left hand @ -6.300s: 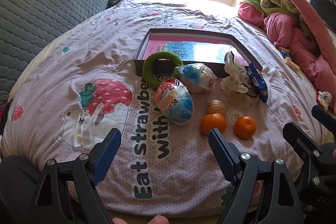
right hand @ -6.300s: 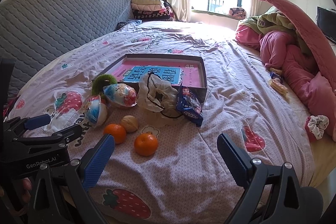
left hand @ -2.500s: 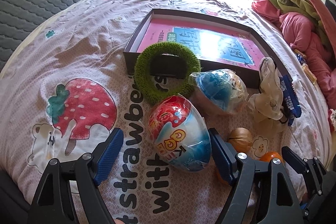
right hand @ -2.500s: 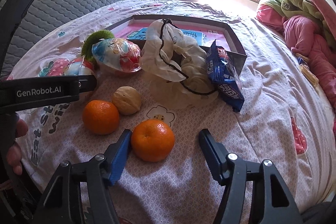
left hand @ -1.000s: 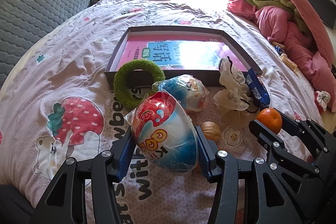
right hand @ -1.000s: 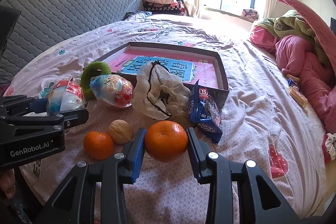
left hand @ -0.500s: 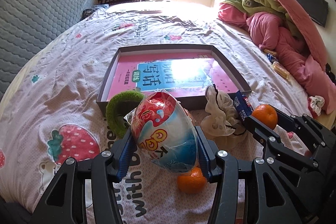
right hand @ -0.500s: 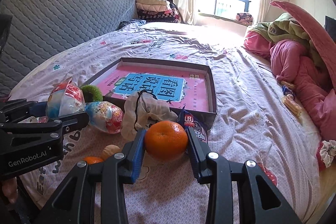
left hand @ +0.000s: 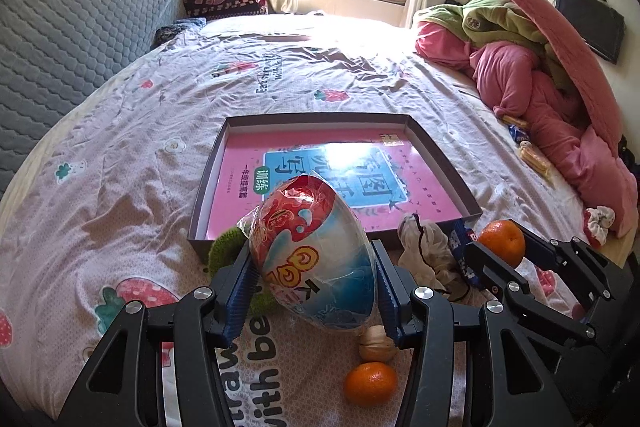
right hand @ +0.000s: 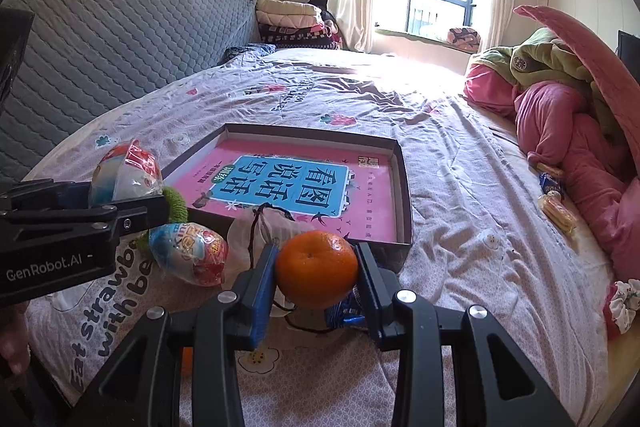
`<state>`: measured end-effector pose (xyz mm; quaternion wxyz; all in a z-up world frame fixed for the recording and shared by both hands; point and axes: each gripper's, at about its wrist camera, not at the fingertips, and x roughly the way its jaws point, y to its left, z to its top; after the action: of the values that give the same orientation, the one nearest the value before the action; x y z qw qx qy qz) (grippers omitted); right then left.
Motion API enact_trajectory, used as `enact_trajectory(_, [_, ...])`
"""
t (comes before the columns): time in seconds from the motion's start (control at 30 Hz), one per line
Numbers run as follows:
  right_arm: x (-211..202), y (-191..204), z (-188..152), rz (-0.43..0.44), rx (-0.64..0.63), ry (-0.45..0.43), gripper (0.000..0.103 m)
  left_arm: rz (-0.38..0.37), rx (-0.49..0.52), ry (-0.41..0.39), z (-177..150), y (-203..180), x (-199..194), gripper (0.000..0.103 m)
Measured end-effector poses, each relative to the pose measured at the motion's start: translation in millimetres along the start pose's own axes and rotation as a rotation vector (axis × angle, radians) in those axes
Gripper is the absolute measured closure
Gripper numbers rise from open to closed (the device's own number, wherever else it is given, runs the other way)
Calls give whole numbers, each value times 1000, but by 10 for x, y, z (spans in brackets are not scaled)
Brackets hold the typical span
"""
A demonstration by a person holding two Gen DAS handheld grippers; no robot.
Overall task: Organize objects
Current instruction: 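Lift the egg with the left tool while the right tool carries the mandarin over the pink tray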
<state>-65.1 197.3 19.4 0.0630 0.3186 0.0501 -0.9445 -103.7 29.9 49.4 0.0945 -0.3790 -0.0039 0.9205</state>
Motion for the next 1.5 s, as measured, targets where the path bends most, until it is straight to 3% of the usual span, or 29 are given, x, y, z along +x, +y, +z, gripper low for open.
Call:
enact_trajectory(0.53, [68,-92,346,-33,9,-48,64,10,-29,-61,298,312,44,48])
enact_trajectory(1.1, [131,-183,605,-1,8,-83,64,16,-54,-39,393,472,223,48])
enact_trajectory(1.5, [213,-190,789,37,-9,-96,64,14,3,-20,469,358,374,48])
